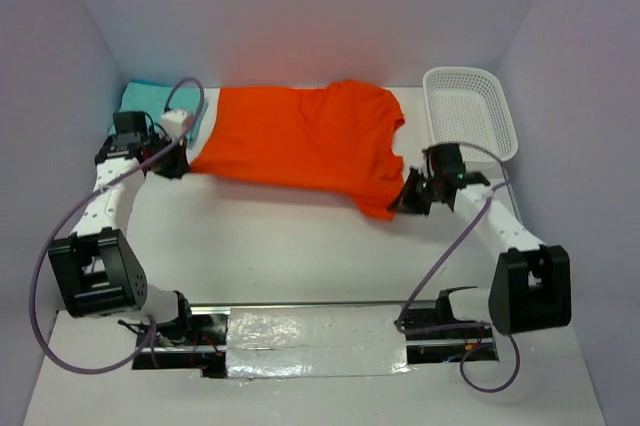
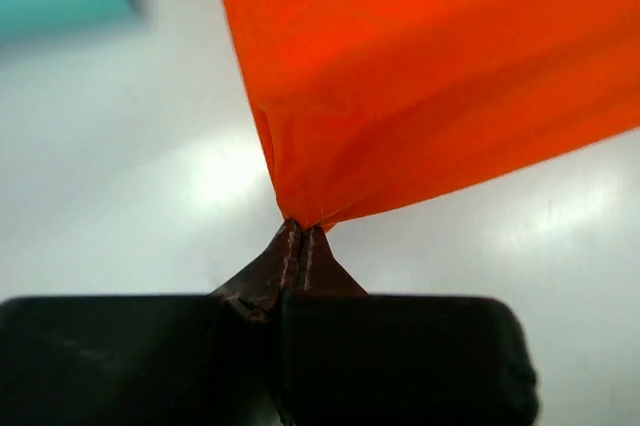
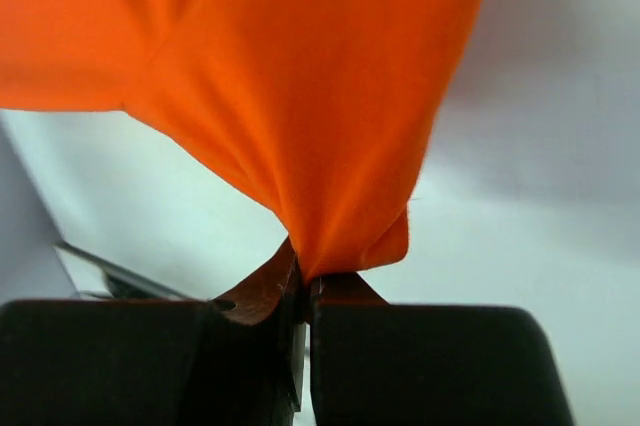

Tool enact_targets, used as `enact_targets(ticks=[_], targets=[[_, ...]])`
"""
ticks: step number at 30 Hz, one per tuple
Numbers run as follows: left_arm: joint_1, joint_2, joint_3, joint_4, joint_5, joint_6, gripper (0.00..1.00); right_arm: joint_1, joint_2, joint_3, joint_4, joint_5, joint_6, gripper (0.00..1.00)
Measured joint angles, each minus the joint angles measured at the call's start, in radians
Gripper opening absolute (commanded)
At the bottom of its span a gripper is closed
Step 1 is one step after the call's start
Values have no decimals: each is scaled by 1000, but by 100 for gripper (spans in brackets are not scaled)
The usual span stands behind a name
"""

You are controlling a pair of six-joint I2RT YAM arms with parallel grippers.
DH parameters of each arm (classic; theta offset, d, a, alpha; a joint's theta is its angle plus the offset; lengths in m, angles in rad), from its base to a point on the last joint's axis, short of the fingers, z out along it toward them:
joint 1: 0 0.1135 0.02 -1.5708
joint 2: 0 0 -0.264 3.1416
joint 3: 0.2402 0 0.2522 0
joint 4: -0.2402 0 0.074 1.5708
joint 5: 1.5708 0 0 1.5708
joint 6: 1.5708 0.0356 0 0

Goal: Fold and stack the t-shirts

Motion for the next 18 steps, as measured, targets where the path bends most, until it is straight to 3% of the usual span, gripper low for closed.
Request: enact_targets(ticks=[4,9,18], targets=[[0,-104,-212,-112,-33,92,0,67,-150,-264,-15,11,26,0],[2,-206,-360,-236,-93,190,0,205,-330,-422,17,14,105,0],[7,-211,-365,-337,-124,214,0,231,-330,-469,36,24,146,0]])
